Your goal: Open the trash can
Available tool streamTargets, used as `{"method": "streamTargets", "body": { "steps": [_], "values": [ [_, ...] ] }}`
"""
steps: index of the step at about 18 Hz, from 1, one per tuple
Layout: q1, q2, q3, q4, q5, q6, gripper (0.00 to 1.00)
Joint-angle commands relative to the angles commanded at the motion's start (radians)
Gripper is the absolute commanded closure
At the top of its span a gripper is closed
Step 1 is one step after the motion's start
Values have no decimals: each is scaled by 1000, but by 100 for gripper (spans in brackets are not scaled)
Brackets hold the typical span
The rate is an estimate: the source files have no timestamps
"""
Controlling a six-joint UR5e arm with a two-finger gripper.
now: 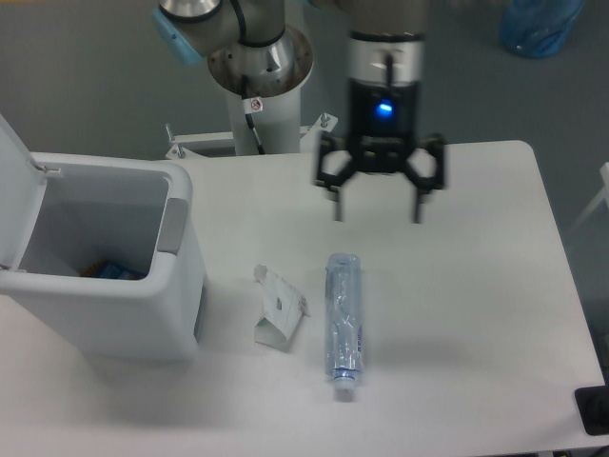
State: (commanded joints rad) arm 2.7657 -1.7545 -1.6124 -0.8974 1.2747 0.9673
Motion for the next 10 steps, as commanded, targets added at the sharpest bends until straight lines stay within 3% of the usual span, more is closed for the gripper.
{"method": "streamTargets", "body": {
  "steps": [3,6,10],
  "values": [
    [14,-103,63,-11,70,119,0],
    [35,-172,69,-6,184,180,0],
    [43,-181,43,-5,198,188,0]
  ]
}}
